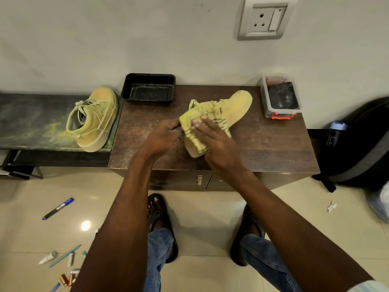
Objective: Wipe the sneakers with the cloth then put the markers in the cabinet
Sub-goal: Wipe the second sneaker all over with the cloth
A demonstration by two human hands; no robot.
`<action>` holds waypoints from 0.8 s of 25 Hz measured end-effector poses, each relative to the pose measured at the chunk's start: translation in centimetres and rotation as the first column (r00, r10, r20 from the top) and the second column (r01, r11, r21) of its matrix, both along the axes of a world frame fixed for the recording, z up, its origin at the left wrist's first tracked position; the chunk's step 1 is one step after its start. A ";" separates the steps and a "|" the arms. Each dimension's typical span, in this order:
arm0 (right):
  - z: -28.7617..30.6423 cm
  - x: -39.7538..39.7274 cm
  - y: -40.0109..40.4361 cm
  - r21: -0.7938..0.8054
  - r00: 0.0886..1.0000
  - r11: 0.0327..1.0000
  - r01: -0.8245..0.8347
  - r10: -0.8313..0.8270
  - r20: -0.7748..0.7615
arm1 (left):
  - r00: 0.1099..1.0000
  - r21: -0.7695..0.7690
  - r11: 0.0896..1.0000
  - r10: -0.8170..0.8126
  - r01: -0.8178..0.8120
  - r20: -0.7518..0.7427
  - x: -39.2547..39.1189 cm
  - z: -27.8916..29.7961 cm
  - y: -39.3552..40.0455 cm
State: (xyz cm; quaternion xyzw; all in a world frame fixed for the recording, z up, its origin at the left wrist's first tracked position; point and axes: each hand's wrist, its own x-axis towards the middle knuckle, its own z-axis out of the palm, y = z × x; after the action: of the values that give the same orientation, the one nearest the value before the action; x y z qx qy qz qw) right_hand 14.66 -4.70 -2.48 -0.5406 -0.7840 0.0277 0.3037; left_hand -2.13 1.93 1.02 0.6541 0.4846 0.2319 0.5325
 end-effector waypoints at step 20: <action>0.8 0.9 0.5 -0.112 0.954 0.952 0.284 -0.292 -0.066 | 0.999 0.030 0.999 0.034 -0.033 -0.041 -0.8 -0.8 0.9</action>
State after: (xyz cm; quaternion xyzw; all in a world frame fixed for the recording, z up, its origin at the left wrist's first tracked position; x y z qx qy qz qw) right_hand 15.58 -4.19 -1.72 -0.6622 -0.6814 0.0450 0.3085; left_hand -2.92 2.83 0.26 0.6581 0.5029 0.2343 0.5090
